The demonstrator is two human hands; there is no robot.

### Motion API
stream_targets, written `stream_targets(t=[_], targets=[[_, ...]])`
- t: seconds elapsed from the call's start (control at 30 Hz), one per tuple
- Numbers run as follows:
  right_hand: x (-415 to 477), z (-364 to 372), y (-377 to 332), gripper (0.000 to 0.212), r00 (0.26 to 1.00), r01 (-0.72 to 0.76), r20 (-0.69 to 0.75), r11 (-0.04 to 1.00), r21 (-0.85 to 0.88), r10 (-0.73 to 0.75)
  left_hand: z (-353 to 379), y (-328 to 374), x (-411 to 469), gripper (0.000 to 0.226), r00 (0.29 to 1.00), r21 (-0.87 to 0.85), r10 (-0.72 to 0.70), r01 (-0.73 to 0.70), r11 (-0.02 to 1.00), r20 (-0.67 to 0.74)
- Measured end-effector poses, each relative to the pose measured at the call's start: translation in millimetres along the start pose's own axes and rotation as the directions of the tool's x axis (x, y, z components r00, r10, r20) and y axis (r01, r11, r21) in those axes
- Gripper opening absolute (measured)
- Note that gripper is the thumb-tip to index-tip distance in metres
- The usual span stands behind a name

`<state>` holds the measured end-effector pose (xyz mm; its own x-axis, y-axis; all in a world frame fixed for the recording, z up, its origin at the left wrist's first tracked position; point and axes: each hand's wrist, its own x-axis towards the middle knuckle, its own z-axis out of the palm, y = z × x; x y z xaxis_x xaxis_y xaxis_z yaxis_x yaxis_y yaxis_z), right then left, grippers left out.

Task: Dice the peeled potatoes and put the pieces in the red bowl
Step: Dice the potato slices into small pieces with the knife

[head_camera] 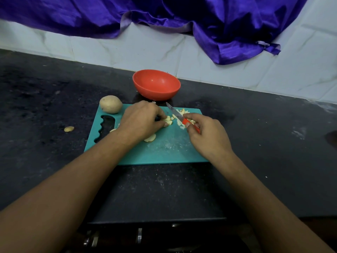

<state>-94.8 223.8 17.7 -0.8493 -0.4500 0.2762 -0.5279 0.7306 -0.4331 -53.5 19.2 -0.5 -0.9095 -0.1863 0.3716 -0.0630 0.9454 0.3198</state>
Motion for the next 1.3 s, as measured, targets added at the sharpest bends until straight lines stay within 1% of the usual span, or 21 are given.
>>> stream_targets(t=[0.13,0.23,0.3,0.47,0.6,0.7,0.87,1.0,1.03,1.07,1.13,1.17,1.2,1.23,1.3], targets=[[-13.1,8.9,-11.3,0.039,1.000,0.030,0.009,0.995,-0.091,-0.029,2.2,8.6,-2.0,0.025,0.998,0.066,-0.029,0.032,0.997,-0.056],[-19.5,15.5,-21.6,0.047,0.998,0.060,0.013,0.982,-0.178,-0.059,3.2,11.3,-3.1,0.027,0.996,0.094,-0.045,0.052,0.994,-0.077],[-21.6,18.3,-25.9,0.050,0.997,0.078,0.000,0.976,-0.203,-0.080,2.9,12.8,-3.8,0.027,0.995,0.096,-0.051,0.058,0.994,-0.081],[-21.6,18.0,-26.3,0.049,0.990,0.110,-0.059,0.965,-0.238,-0.128,1.3,15.4,-4.0,0.027,0.996,0.089,-0.059,0.066,0.994,-0.071],[-21.0,20.3,-25.2,0.048,0.989,0.148,0.017,0.949,-0.277,-0.149,0.2,15.4,-5.0,0.022,0.996,0.069,-0.079,0.082,0.994,-0.052],[-18.2,16.3,-23.8,0.049,0.986,0.164,0.047,0.941,-0.296,-0.157,-1.3,15.0,-5.3,0.021,0.996,0.062,-0.077,0.079,0.995,-0.044],[-18.2,10.5,-23.7,0.050,0.979,0.202,0.100,0.921,-0.332,-0.178,-6.8,11.3,-5.0,0.020,0.998,0.033,-0.057,0.056,0.998,0.024],[-19.3,5.0,-18.2,0.049,0.969,0.239,0.140,0.905,-0.352,-0.202,-6.8,12.5,-5.4,0.019,0.997,0.027,-0.081,0.081,0.996,0.013],[-18.8,3.0,-15.2,0.048,0.970,0.231,0.145,0.916,-0.329,-0.192,-6.2,12.7,-5.7,0.019,0.996,0.025,-0.085,0.084,0.996,0.011],[-17.8,0.8,-11.2,0.046,0.975,0.199,0.154,0.943,-0.267,-0.162,-5.7,12.3,-6.0,0.018,0.996,0.021,-0.086,0.086,0.996,0.006],[-13.4,-0.3,0.4,0.040,0.984,0.072,0.167,0.997,-0.020,-0.068,-4.6,11.0,-6.6,0.018,0.996,0.010,-0.084,0.084,0.996,-0.006],[-11.0,-0.1,6.3,0.038,0.989,0.003,0.148,0.994,0.108,-0.019,-4.0,10.6,-6.8,0.018,0.996,0.004,-0.083,0.083,0.997,-0.010],[-9.6,0.1,10.9,0.037,0.994,-0.038,0.112,0.983,0.179,0.018,-3.8,10.3,-6.8,0.018,0.996,-0.001,-0.087,0.087,0.996,-0.011],[-9.8,0.2,12.7,0.037,0.996,-0.049,0.077,0.980,0.195,0.034,-3.8,10.2,-6.6,0.018,0.996,-0.002,-0.092,0.092,0.996,-0.011],[-13.8,1.0,6.6,0.039,1.000,-0.002,0.026,0.991,0.135,-0.001,-3.8,9.9,-5.9,0.017,0.995,-0.003,-0.096,0.096,0.995,-0.009]])
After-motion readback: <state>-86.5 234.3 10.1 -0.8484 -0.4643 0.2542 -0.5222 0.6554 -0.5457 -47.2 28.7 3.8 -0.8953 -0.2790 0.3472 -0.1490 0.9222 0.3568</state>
